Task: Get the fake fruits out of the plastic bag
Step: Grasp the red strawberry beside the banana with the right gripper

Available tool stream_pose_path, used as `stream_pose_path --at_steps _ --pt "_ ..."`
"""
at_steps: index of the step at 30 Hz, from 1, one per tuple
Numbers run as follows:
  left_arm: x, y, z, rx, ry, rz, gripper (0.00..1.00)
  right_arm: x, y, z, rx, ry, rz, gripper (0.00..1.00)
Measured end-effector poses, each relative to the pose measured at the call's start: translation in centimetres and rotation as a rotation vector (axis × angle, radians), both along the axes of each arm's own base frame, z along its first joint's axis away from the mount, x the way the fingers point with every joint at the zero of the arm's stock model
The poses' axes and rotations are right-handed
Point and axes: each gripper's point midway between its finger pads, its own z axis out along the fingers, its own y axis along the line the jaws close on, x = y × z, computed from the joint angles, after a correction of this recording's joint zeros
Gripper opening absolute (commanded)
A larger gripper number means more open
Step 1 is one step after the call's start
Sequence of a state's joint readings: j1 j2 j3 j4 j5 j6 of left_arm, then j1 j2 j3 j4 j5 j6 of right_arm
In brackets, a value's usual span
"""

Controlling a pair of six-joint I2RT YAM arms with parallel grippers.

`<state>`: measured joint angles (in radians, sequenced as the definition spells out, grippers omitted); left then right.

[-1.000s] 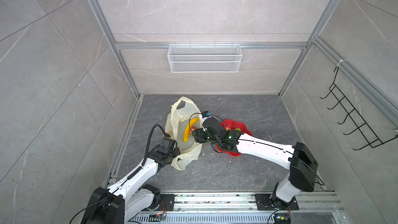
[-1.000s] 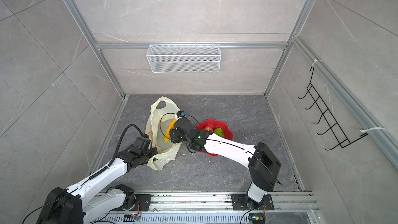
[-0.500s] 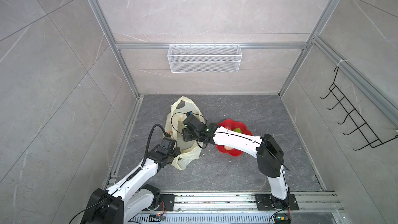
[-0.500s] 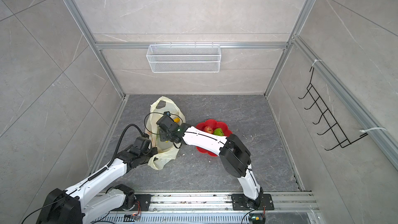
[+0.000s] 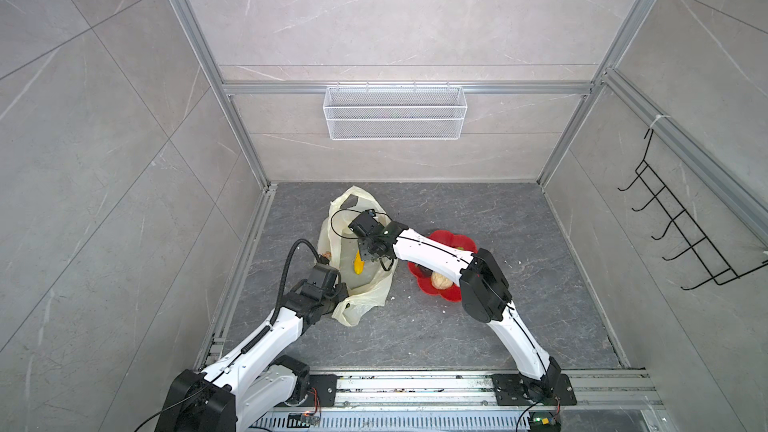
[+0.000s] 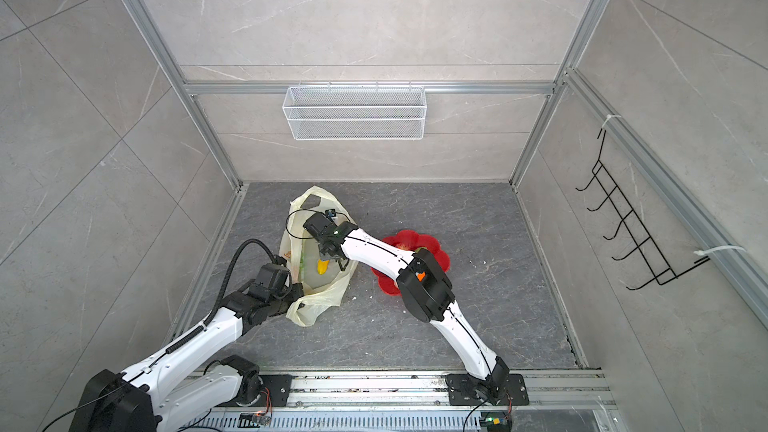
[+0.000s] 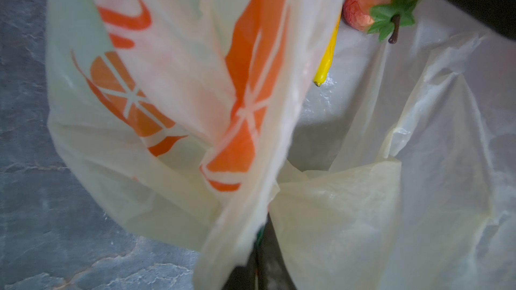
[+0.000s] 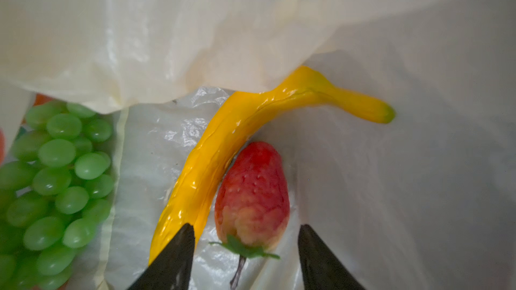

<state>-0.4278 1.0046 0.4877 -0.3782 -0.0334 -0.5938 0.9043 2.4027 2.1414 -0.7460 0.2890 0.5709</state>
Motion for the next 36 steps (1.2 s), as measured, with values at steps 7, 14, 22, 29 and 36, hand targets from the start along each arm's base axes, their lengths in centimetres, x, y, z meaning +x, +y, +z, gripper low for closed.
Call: stream_pose_path --at_steps 7,14,22,29,36 --pt "0.0 -0.1 0.3 -0.004 -0.01 -0.002 0.0 0.2 0.3 -1.5 -0.039 0.025 0.009 0.68" --pt "0.0 -0.1 0.3 -0.005 -0.011 -0.004 0.0 0.5 -0.1 -1.9 -0.059 0.042 -0.003 0.67" --pt "0.0 -0.1 0.4 -0.007 -0.016 -0.004 0.0 1.1 -0.2 -3.6 -0.09 0.064 -0.013 0.67" --pt "0.0 -0.1 0.4 -0.006 -0.016 -0.004 0.0 0.9 -0.5 -5.0 -0.121 0.091 -0.015 0.63" --pt "0.0 -0.1 0.4 -0.006 -0.016 -0.004 0.0 0.9 -0.8 -5.0 -0.133 0.089 -0.023 0.57"
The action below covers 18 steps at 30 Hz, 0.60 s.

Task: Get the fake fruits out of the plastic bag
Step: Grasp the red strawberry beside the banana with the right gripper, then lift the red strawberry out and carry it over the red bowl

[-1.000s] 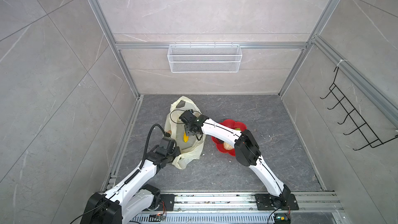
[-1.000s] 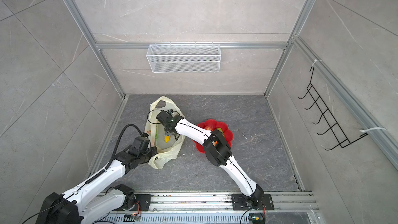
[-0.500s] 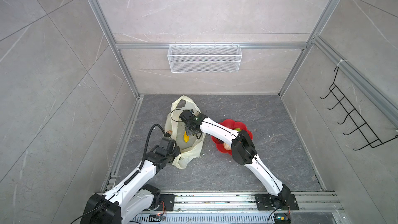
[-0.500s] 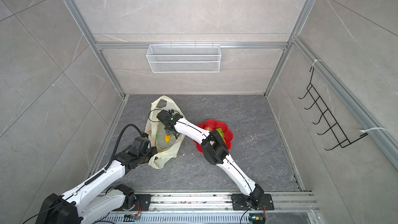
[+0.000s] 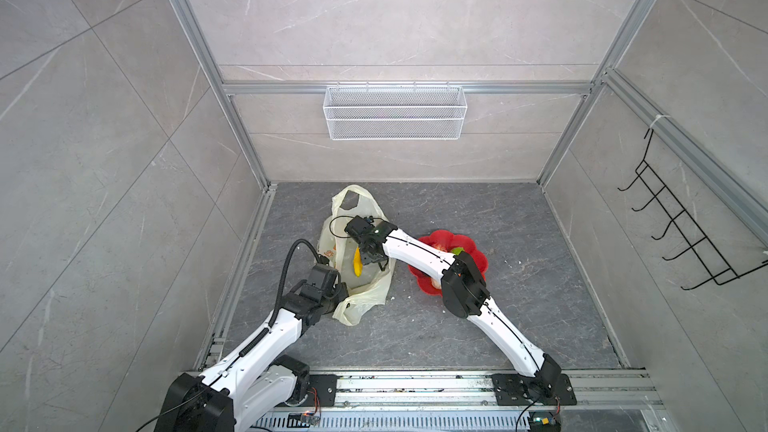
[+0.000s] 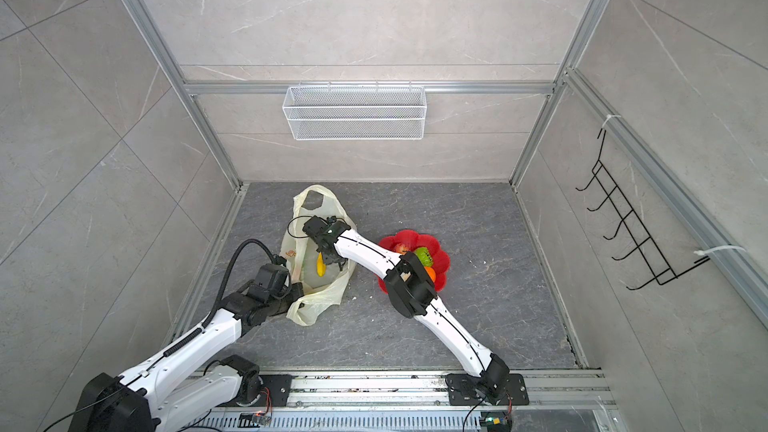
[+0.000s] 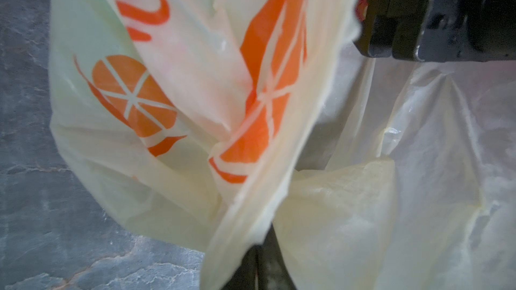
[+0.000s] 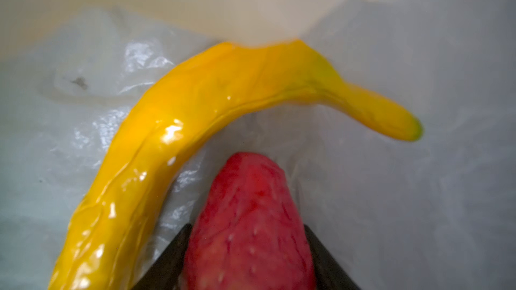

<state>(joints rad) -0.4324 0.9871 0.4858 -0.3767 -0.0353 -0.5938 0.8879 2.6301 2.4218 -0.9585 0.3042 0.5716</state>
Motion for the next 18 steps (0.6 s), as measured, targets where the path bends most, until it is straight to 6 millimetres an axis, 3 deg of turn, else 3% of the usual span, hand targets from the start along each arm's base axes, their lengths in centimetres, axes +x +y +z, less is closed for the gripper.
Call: stream_pose_path --at_steps 9,18 --pt "0.1 0.1 0.0 0.006 -0.003 0.004 0.0 -0.7 -0.5 0.7 -0.002 0.001 0.014 0.54" --pt "0.1 0.1 0.0 0.006 -0.003 0.004 0.0 -2.1 -0.3 5.4 0.067 -0.042 0.052 0.53"
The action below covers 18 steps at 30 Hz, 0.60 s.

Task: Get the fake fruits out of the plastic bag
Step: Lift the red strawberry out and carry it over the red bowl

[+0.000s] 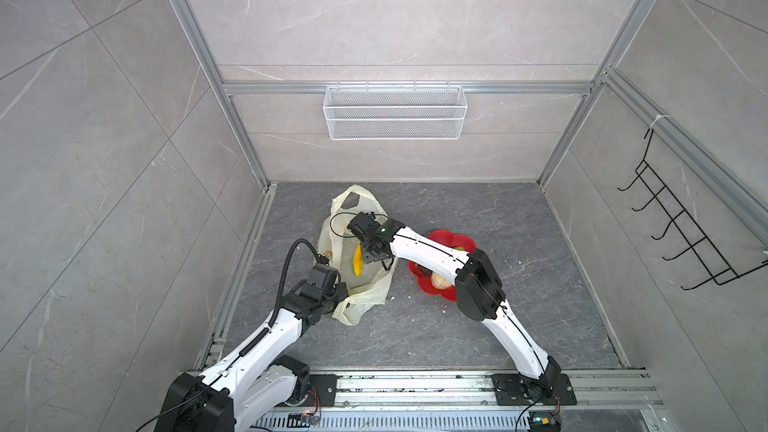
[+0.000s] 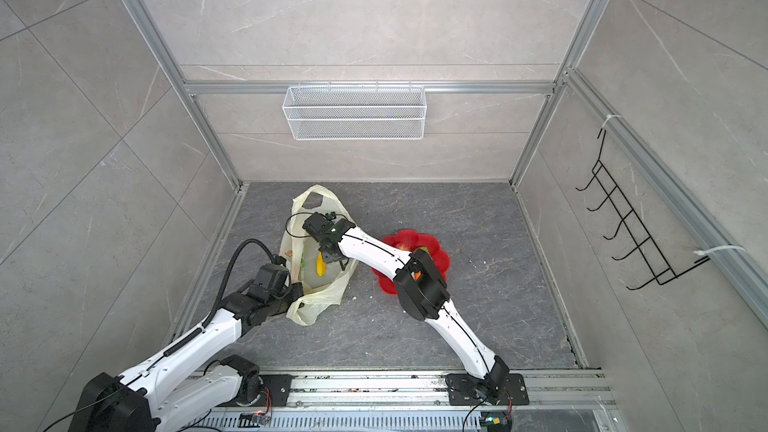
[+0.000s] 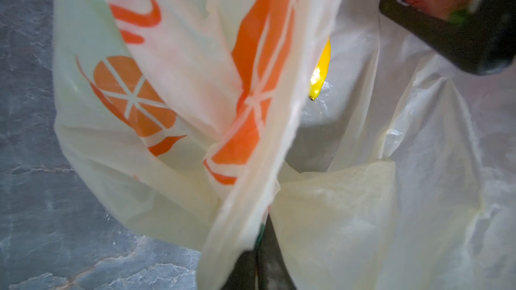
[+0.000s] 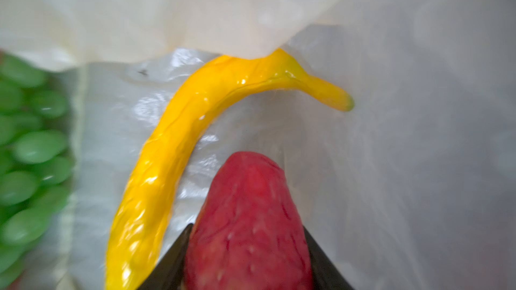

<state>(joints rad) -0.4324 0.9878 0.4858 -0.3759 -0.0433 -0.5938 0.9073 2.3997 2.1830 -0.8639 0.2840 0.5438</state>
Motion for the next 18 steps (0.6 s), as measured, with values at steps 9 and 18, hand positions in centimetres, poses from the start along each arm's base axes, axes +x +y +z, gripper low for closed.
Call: stream_pose_path --at_steps 9,18 --pt "0.1 0.0 0.0 0.002 -0.002 0.002 0.0 -2.9 -0.1 6.1 0.15 -0.027 0.073 0.53" --pt "0.0 0.0 -0.3 0.011 0.008 -0.002 0.0 -5.2 -0.9 9.9 0.272 -0.02 0.133 0.53"
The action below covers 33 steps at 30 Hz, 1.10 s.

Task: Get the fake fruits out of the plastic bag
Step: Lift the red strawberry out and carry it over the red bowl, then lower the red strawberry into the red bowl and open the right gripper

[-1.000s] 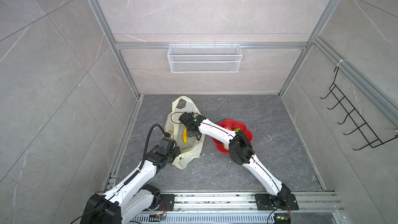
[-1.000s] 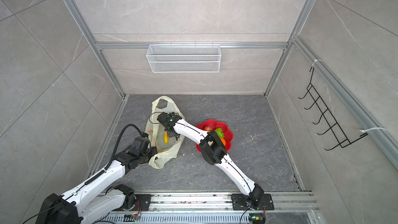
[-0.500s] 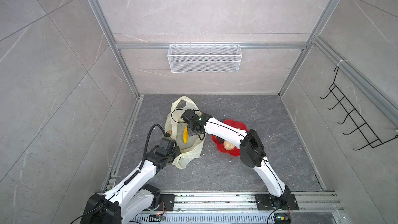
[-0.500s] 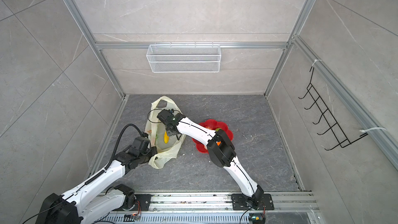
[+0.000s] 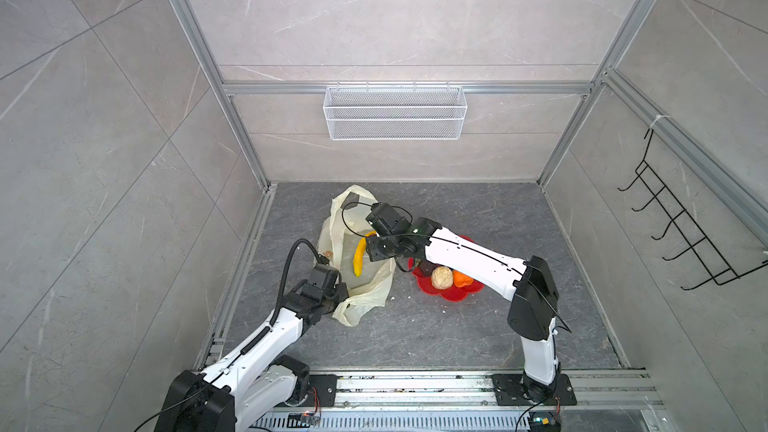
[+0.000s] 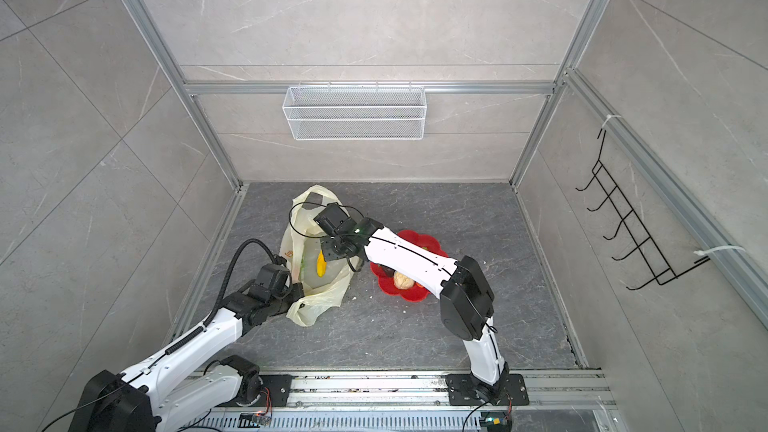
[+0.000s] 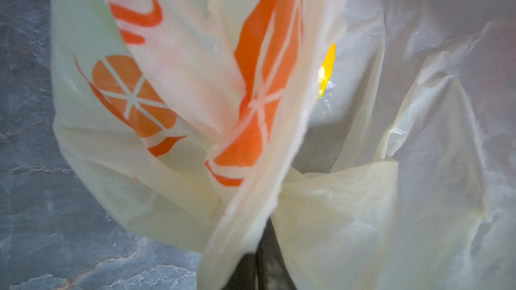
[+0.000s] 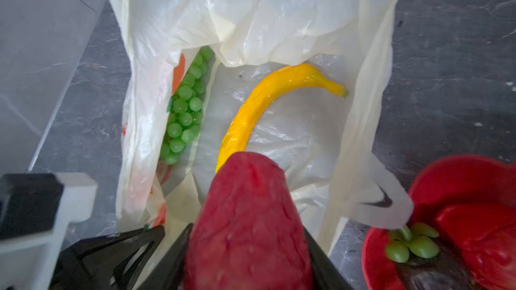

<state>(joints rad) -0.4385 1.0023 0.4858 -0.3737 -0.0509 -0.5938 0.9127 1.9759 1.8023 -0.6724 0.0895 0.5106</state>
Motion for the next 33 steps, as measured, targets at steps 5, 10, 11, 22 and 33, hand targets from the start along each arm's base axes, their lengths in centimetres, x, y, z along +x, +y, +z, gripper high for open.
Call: stream_pose_path --at_steps 5,10,11,22,33 --pt "0.0 0.0 0.0 0.0 0.001 0.0 0.0 0.5 -4.1 -0.2 0.049 0.046 -0.037 0.52" --pt "0.0 0.0 0.0 0.0 0.001 -0.001 0.0 2.9 -11.7 0.2 0.053 0.04 -0.16 0.52" --pt "0.0 0.0 0.0 0.0 0.0 -0.001 0.0 3.3 -12.8 0.5 0.055 0.035 -0.178 0.52" --pt "-0.1 -0.1 -0.2 0.004 0.006 -0.006 0.0 6.0 -22.6 -1.9 0.012 0.118 -0.345 0.53" --pt "-0.1 0.0 -0.2 0.01 0.006 -0.002 0.0 7.2 -24.9 -8.7 -0.1 0.268 -0.384 0.54"
